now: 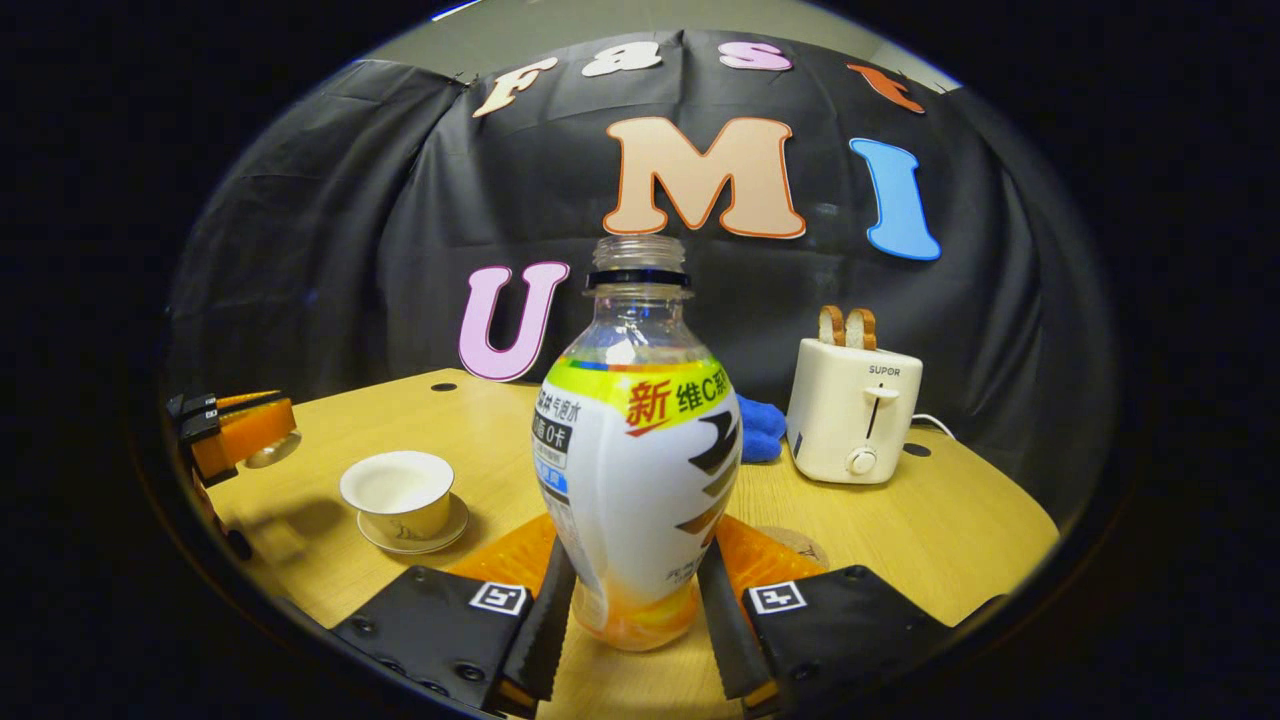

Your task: Open the teacup lid with one hand, grasp the water bottle and pour water into the teacup with the other hand; after pouring, place the water bottle on the coaster and then close the teacup lid.

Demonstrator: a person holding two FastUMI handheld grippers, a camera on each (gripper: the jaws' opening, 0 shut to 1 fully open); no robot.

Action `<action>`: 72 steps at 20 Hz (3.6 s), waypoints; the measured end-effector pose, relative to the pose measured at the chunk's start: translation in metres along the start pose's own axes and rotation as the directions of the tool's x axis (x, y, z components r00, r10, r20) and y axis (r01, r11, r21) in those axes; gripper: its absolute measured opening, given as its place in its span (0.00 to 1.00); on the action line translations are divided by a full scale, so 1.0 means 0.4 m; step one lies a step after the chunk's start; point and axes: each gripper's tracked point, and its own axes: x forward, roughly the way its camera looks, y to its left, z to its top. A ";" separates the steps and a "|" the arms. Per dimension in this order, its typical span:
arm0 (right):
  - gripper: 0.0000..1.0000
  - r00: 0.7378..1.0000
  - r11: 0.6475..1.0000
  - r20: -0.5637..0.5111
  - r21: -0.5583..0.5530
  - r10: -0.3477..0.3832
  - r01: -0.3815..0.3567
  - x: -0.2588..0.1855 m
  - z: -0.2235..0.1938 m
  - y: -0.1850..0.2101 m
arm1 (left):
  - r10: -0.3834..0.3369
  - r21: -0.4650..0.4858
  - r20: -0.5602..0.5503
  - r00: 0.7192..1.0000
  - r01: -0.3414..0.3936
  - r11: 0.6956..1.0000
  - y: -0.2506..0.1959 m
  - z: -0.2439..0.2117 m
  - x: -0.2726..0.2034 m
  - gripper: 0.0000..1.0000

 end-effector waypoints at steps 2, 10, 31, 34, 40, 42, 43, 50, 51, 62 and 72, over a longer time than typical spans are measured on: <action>0.64 0.999 0.998 0.022 -0.055 -0.035 0.036 -0.010 0.041 -0.022 | -0.004 0.000 0.000 1.000 0.004 1.000 -0.001 -0.001 -0.001 0.28; 0.65 0.979 0.911 0.167 -0.375 -0.117 0.173 -0.053 0.226 -0.074 | -0.003 -0.001 -0.002 1.000 0.003 1.000 0.011 -0.003 0.003 0.28; 0.66 0.987 0.339 0.125 -0.928 -0.102 0.153 0.081 0.054 0.055 | 0.015 -0.006 -0.007 1.000 -0.015 1.000 0.044 -0.006 0.006 0.28; 0.63 0.985 0.258 0.143 -0.952 -0.095 0.163 0.080 0.052 0.060 | 0.015 -0.007 -0.007 1.000 -0.015 1.000 0.044 -0.006 0.004 0.28; 0.66 0.982 0.141 0.167 -0.974 -0.083 0.178 0.091 0.033 0.056 | 0.015 -0.007 -0.008 1.000 -0.015 1.000 0.045 -0.005 0.002 0.28; 0.66 0.981 0.133 0.174 -0.974 -0.083 0.184 0.093 0.038 0.052 | 0.014 -0.007 -0.008 1.000 -0.014 1.000 0.046 -0.006 0.003 0.28; 0.66 0.979 0.124 0.184 -0.973 -0.083 0.193 0.093 0.047 0.051 | 0.014 -0.007 -0.008 1.000 -0.014 1.000 0.045 -0.005 0.003 0.28; 0.66 0.977 0.057 0.204 -0.977 -0.057 0.208 0.088 0.064 0.071 | 0.015 -0.009 -0.010 1.000 -0.015 1.000 0.043 -0.006 0.004 0.28; 0.66 0.976 0.045 0.210 -0.976 -0.054 0.212 0.085 0.065 0.074 | 0.015 -0.010 -0.010 1.000 -0.015 1.000 0.043 -0.007 0.005 0.28; 0.66 0.966 -0.090 0.259 -0.962 -0.009 0.257 0.075 0.087 0.109 | 0.015 -0.011 -0.011 1.000 -0.015 1.000 0.044 -0.007 0.002 0.28; 0.66 0.950 -0.184 0.313 -0.933 0.016 0.310 0.070 0.113 0.119 | 0.016 -0.013 -0.012 1.000 -0.016 1.000 0.043 -0.006 0.004 0.28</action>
